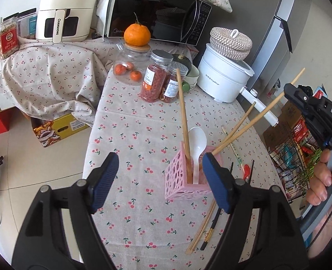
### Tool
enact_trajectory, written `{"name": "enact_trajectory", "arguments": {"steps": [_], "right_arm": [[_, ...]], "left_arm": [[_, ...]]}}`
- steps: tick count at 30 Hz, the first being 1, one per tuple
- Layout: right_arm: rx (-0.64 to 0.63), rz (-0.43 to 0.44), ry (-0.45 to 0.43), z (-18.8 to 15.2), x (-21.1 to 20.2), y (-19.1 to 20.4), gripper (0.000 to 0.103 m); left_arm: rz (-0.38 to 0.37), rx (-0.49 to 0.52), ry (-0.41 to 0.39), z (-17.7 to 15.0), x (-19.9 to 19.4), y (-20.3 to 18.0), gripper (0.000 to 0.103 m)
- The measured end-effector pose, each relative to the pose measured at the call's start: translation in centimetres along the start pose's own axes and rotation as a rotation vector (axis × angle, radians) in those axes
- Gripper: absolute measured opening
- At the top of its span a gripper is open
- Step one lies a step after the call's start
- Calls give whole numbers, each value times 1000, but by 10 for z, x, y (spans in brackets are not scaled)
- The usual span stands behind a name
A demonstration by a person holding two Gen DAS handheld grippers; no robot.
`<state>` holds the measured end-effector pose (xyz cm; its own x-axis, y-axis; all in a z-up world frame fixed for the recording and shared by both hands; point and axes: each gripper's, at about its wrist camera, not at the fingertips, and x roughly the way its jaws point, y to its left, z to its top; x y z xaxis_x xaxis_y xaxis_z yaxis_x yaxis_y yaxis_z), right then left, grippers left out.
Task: Organize utensils
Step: 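Lower the held chopstick into the pink holder and open the right tool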
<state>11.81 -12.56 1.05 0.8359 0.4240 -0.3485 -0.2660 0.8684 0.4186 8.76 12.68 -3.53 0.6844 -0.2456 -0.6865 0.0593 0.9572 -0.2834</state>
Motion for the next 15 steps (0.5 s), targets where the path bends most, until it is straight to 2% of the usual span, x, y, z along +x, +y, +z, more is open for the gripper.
{"name": "enact_trajectory", "arguments": {"steps": [3,8,11,14,15], "right_arm": [[5,-16,12,-5,14,0,6],[43,-14,85,-18,39,-2,7],[61,-21,126,-22,48,-5,11],[84,-23,131,-21,46,-11,31],[89,-24,121,-19,42,-14,43]], "left_arm": [[-3,-5,8,-1,0,3,77],[-13,-4,23,-3,2,1,77],[-24,3,43,-6,3,-4,81],[-29,18,71,-10,7,-10,82],[-30,23,81,-11,8,-11,82]]}}
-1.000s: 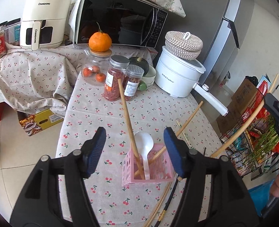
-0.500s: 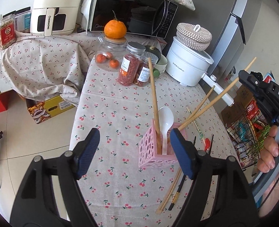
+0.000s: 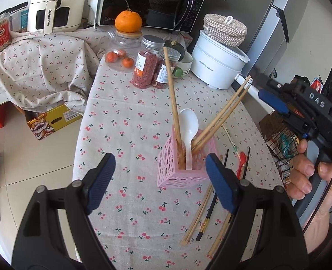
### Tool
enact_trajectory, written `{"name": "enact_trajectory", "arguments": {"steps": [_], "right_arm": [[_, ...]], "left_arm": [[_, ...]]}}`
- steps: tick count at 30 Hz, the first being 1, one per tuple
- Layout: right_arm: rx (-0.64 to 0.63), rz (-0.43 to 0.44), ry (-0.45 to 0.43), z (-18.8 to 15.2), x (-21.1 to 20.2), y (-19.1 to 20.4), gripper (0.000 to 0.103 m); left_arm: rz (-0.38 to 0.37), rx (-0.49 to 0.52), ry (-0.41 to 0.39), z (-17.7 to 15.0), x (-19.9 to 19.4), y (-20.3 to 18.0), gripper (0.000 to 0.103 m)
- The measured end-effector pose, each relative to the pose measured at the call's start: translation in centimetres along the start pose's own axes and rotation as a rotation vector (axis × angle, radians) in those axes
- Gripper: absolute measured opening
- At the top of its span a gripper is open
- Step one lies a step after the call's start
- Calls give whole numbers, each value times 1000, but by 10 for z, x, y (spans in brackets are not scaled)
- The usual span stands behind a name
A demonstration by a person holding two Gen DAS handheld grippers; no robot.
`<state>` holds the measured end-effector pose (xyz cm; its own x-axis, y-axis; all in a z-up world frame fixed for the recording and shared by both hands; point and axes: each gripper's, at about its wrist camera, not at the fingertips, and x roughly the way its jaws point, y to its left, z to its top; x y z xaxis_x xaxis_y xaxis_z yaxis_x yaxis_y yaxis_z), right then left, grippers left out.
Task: Organize utensils
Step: 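Lower the held chopstick into the pink holder and open the right tool, then reach the left tool down to a black chopstick and close on it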
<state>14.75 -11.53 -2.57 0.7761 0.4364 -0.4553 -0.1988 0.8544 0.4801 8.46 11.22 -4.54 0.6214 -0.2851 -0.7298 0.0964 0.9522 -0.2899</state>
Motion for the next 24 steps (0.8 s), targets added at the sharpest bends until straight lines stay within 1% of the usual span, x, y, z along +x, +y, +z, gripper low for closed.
{"name": "enact_trajectory", "arguments": {"steps": [1,5,7,9,10,12,17,19,21,24], "right_arm": [[7,5,-16,2,-6,-2,52],[15,23,-63,11,-32,-11,58],[8,18,-77,14,-46,-17,66],[3,7,-73,15,-57,-25,72],[4,0,-60,15,-61,-30,75],[11,-25,-23,12,-65,-42,76],[39,-137,88,1,-66,-75,78],[63,-177,133,-4,-67,-89,82],[99,-207,177,-8,-67,-104,84],[139,-265,238,-15,-68,-124,85]], "left_arm": [[-2,3,8,-1,2,-2,82],[-16,25,38,-8,6,-12,82],[-20,45,51,-11,8,-20,82],[-26,68,66,-15,11,-28,83],[-30,81,76,-17,13,-33,83],[-37,108,97,-22,18,-43,83],[-44,185,160,-34,34,-70,83],[-45,210,192,-40,42,-81,83],[-49,234,224,-44,50,-92,83],[-56,272,277,-50,62,-111,83]]}}
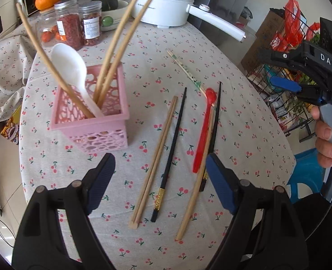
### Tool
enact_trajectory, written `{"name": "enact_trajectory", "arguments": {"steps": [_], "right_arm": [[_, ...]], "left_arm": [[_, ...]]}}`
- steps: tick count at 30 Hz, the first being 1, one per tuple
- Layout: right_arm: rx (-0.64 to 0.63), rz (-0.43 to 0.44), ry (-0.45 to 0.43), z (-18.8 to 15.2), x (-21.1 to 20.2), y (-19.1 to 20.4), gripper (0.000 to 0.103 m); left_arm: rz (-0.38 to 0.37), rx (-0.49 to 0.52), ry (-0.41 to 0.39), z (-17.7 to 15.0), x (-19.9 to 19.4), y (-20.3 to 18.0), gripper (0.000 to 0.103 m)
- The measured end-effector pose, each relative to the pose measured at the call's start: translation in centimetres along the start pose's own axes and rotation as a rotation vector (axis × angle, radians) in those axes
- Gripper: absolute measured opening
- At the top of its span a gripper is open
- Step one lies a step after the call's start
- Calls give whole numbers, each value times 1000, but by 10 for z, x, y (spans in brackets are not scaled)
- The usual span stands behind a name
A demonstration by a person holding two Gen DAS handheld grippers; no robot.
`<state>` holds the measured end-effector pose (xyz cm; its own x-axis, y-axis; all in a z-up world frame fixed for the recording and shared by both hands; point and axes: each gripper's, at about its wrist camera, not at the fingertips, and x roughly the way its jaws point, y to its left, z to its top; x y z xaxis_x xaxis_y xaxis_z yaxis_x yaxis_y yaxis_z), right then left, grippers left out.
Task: Organize utensils
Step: 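Reach the left tool down to a black chopstick and close on it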
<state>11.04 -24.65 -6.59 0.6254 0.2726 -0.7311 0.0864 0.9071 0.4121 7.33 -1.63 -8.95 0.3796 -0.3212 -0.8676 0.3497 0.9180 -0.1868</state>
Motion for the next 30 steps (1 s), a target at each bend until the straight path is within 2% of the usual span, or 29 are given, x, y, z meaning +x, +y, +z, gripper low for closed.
{"name": "enact_trajectory", "arguments": {"steps": [4,8,10,12,15,19,30], "right_arm": [[41,-68,86,-5,11,-24,85],[84,-79,146,-9,18,-45,85],[77,-98,159,-10,18,-50,85],[64,-114,163,-11,17,-56,85],[58,-129,168,-11,16,-64,85],[79,-137,181,-11,19,-76,85],[68,-125,210,-9,30,-75,85]], "left_arm": [[-31,29,70,8,18,-25,83],[-47,42,78,20,28,-42,79],[-49,41,85,26,36,-46,72],[-40,37,102,31,46,-47,54],[-5,40,124,37,61,-47,35],[55,44,130,43,77,-48,28],[108,19,193,47,108,-41,20]]}}
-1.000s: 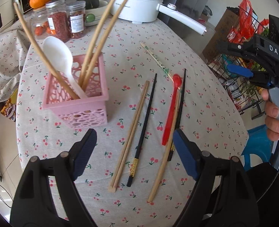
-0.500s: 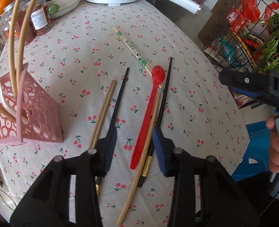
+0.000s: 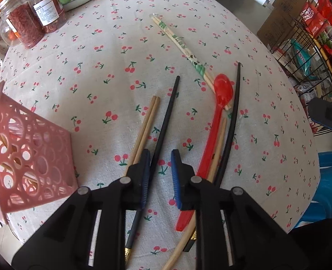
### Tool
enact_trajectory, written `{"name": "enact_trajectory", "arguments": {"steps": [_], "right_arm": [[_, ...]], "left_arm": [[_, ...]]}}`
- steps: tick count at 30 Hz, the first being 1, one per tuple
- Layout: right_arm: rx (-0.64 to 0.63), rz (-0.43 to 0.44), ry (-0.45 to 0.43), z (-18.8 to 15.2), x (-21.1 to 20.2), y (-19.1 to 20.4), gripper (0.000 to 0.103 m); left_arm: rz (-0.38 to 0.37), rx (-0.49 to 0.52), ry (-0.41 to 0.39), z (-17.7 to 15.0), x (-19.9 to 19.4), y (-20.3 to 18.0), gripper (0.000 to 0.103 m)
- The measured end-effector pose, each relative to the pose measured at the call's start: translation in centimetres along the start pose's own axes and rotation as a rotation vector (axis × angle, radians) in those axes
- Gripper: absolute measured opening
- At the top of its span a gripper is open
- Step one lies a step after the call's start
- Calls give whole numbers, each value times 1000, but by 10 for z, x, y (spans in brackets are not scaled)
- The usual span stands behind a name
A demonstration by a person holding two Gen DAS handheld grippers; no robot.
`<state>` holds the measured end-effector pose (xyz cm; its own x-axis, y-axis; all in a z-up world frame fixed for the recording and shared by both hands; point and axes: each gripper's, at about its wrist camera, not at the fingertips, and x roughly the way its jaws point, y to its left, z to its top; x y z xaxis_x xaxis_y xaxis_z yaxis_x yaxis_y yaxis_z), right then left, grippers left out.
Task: Organize utensils
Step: 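Reach the left tool down to a black chopstick and close on it, then lift the black chopstick with the left tool while the right tool grasps another black chopstick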
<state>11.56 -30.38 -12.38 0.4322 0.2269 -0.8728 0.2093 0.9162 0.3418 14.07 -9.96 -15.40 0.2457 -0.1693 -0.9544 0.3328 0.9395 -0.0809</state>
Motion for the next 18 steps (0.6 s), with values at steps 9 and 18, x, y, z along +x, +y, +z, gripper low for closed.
{"name": "enact_trajectory", "arguments": {"steps": [9,18], "right_arm": [[-35,-30,33,-3,11,8,85],[-100,-104,97,-8,45,30,85]], "left_arm": [[3,3,-1,1,2,1,8],[-51,19,-70,-13,-35,8,7]]}}
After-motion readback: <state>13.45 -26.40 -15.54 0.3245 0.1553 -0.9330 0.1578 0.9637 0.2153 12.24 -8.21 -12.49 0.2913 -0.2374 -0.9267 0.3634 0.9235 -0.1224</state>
